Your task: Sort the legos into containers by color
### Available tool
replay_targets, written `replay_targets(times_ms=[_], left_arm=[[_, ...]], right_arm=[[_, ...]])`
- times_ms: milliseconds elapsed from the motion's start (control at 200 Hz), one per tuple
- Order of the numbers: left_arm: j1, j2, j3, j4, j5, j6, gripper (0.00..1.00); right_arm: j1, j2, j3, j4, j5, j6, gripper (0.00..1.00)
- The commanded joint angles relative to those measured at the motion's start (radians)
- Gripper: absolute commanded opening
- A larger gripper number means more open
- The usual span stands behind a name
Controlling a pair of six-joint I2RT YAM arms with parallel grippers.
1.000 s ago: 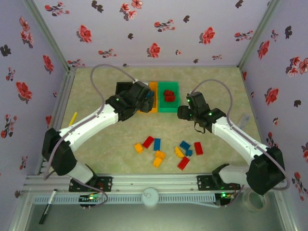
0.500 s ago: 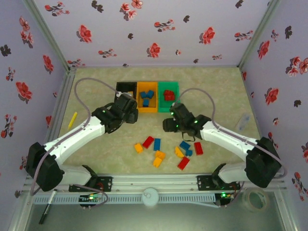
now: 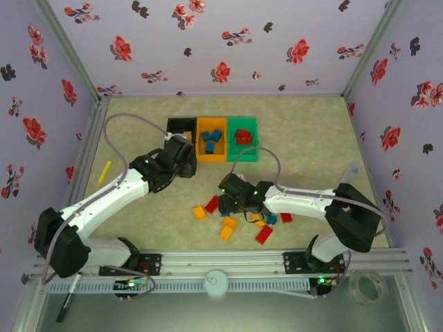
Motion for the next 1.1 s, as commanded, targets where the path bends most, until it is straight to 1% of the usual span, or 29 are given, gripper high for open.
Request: replay_targets(times_ms=[0, 330, 1015, 1095], left_arm=[[0.007, -0.03, -0.011, -0.016, -0.021, -0.021, 0.64], [0.009, -0.046, -0.019, -0.021, -0.022, -0.021, 0.63], [0.016, -0.069, -0.016, -0.036, -0.024, -0.012, 0.62], [0.016, -0.075, -0.018, -0.034, -0.023, -0.012, 0.62]], right_arm=[[0.026, 0.034, 0.029, 0.004, 0.04, 0.045, 0.6], [0.044, 0.088, 0.062, 0.002, 0.043, 0.048, 0.59], [0.044, 0.204, 0.16, -0.127, 0.115, 0.01, 0.46], [0.04, 0.208, 0.167, -0.134, 0.122, 0.0, 0.41]])
